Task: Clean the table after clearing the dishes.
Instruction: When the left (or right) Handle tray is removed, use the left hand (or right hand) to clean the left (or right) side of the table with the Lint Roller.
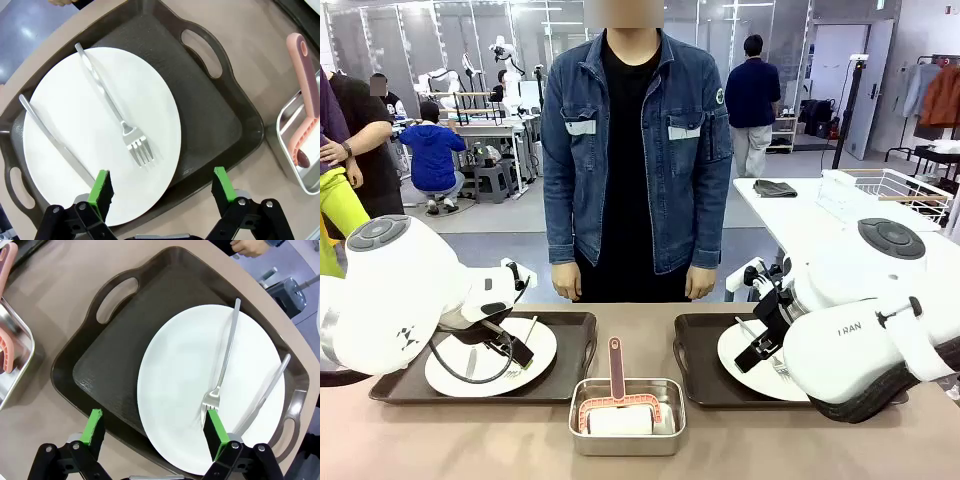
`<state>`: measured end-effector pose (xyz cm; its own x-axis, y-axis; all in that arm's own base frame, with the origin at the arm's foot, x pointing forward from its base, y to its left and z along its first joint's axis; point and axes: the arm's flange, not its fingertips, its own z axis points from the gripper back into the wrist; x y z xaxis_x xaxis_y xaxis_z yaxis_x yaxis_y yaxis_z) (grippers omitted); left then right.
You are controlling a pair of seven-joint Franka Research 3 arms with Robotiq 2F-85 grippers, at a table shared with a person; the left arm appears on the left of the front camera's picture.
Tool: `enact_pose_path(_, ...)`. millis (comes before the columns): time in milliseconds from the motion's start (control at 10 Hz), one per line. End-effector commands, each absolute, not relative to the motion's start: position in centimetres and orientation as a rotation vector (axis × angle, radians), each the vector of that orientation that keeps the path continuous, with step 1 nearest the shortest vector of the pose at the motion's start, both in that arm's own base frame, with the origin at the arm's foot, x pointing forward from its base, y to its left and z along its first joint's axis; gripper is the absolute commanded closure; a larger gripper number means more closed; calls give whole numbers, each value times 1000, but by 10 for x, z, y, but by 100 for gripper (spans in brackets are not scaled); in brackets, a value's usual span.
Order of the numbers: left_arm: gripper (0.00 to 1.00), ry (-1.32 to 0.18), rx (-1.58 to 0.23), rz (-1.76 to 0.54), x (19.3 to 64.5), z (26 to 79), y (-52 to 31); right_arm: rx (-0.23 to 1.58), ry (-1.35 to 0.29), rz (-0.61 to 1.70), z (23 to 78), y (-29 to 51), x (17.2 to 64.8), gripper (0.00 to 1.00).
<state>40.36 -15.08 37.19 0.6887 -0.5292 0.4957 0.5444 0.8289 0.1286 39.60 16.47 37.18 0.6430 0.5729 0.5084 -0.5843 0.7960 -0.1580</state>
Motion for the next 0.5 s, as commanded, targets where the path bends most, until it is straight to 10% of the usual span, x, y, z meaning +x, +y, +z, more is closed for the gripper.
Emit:
enact_pose_path(0,0,-545,-30,-601,404,372,-151,21,-572,659,372,165,396,0)
enact_pose_path(400,0,-545,-30,-601,404,372,-151,21,-572,659,372,165,396,0)
